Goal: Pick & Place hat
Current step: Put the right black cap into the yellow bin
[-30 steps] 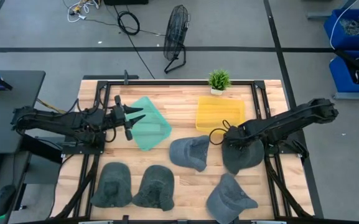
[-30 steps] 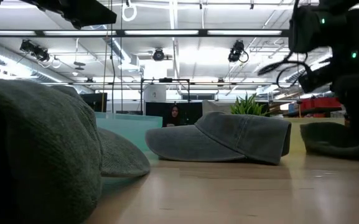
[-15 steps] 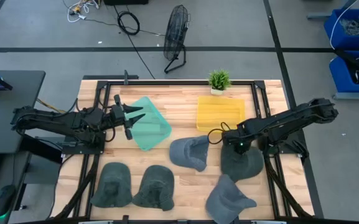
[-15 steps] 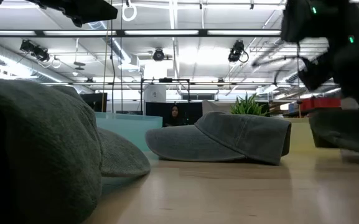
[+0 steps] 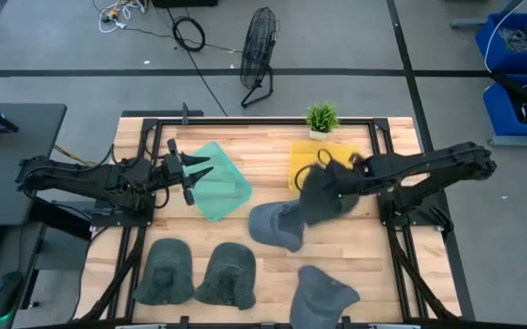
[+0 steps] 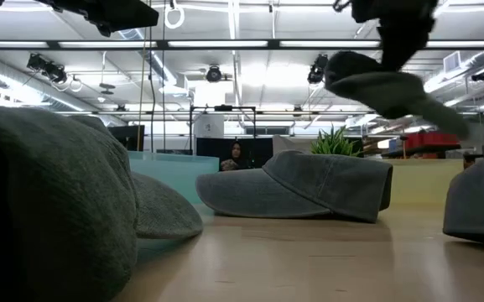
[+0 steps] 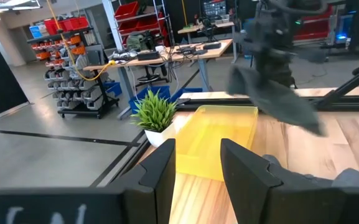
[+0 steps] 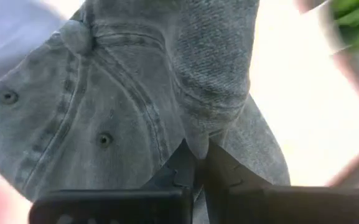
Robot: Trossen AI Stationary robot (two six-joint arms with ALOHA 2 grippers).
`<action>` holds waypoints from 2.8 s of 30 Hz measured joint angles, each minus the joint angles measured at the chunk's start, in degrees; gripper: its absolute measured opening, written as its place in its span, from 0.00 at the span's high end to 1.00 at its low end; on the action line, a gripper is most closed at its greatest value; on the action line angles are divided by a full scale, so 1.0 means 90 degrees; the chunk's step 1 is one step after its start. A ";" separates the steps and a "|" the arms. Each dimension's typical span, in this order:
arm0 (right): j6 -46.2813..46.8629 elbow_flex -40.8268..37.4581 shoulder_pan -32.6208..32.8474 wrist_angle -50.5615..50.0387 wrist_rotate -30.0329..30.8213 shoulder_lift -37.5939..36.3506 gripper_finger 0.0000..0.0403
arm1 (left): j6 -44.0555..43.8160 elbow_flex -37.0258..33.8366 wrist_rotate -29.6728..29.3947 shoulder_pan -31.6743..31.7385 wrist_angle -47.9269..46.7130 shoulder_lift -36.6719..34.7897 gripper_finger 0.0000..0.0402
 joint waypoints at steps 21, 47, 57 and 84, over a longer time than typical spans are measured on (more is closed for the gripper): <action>-0.1123 -0.2175 -0.2162 0.2376 0.0641 -0.0002 0.96 | -0.0012 -0.0002 0.0002 0.0000 -0.0007 0.0000 0.68; -0.2479 -0.0773 -0.2200 0.2091 -0.0500 -0.0007 0.63 | -0.0016 -0.0002 0.0002 0.0000 -0.0054 0.0000 0.68; -0.2248 -0.1447 -0.2678 0.2848 0.1480 -0.0004 0.91 | -0.0015 -0.0002 0.0004 -0.0002 -0.0053 0.0000 0.68; -0.1750 -0.3581 -0.3151 0.4572 -0.1097 -0.0002 0.99 | -0.0010 -0.0003 0.0005 -0.0001 -0.0053 0.0000 0.68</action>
